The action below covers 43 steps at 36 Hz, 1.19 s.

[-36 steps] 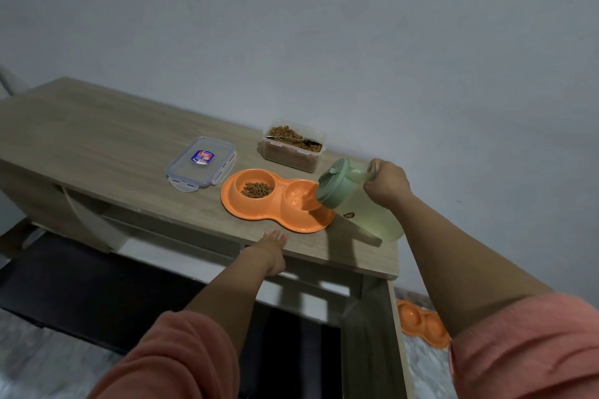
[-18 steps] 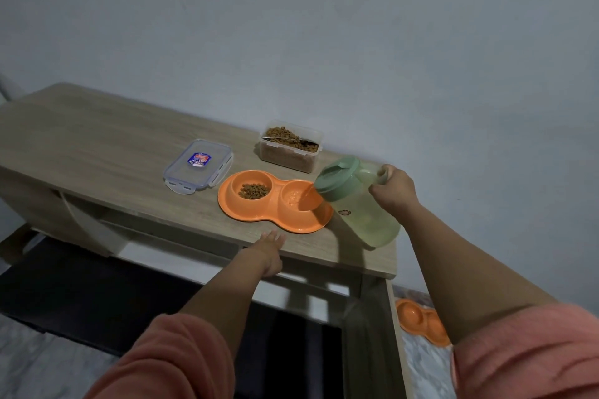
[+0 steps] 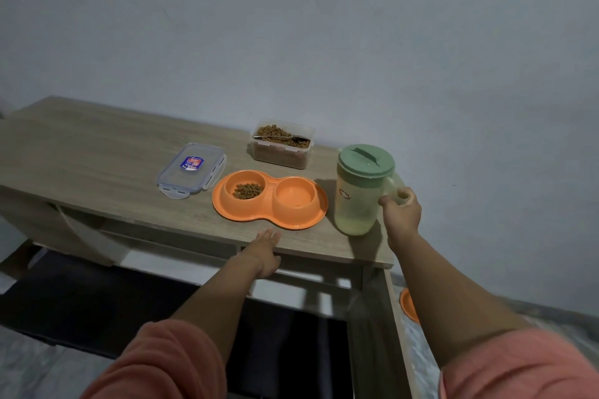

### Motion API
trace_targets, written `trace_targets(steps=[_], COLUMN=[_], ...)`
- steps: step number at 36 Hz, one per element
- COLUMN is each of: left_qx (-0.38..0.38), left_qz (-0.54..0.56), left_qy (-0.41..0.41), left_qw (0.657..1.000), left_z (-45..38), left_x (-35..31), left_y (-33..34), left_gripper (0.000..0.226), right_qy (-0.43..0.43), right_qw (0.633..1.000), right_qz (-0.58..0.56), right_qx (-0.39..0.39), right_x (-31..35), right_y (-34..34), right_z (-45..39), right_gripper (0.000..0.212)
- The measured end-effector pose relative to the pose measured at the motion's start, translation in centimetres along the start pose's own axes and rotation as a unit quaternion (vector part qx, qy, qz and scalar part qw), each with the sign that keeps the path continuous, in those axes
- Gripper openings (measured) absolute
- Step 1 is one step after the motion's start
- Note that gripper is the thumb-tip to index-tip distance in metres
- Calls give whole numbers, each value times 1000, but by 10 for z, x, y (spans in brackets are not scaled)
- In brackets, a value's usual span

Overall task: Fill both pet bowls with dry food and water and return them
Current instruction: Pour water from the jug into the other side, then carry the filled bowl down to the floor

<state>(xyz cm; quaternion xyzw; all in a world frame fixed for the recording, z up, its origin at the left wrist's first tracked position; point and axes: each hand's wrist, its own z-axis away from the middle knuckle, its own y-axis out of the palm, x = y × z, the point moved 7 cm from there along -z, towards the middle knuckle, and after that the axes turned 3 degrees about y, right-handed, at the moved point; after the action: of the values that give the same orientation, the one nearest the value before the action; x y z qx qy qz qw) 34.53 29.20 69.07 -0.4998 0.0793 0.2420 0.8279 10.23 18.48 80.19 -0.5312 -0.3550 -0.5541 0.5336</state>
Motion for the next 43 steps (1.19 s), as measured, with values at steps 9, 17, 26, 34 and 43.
trace_targets(steps=[9,17,26,34,43], left_qx=[-185,-256,-290,-245,-207], left_qz=[182,272,333,321,261], left_qy=[-22,-120,-199,-198,-210], left_qw=[965,920,875,893,919], left_z=[17,19,-6,-49,-75], left_x=[25,64,104,127,142], left_y=[-17,-40,-77,-97,-107], left_gripper=[46,51,52,66,70], right_qy=[69,264,293,340,332], right_qw=[996,962,956,940,935], right_qz=[40,3,-8,-1,88], right_qx=[-51,-66,-9,-23,-83], right_x=[-31,-65,-72,-73,-67], right_y=[0,32,97,141,156], right_z=[3,27,34,30,35], right_gripper=[40,52,27,73,58])
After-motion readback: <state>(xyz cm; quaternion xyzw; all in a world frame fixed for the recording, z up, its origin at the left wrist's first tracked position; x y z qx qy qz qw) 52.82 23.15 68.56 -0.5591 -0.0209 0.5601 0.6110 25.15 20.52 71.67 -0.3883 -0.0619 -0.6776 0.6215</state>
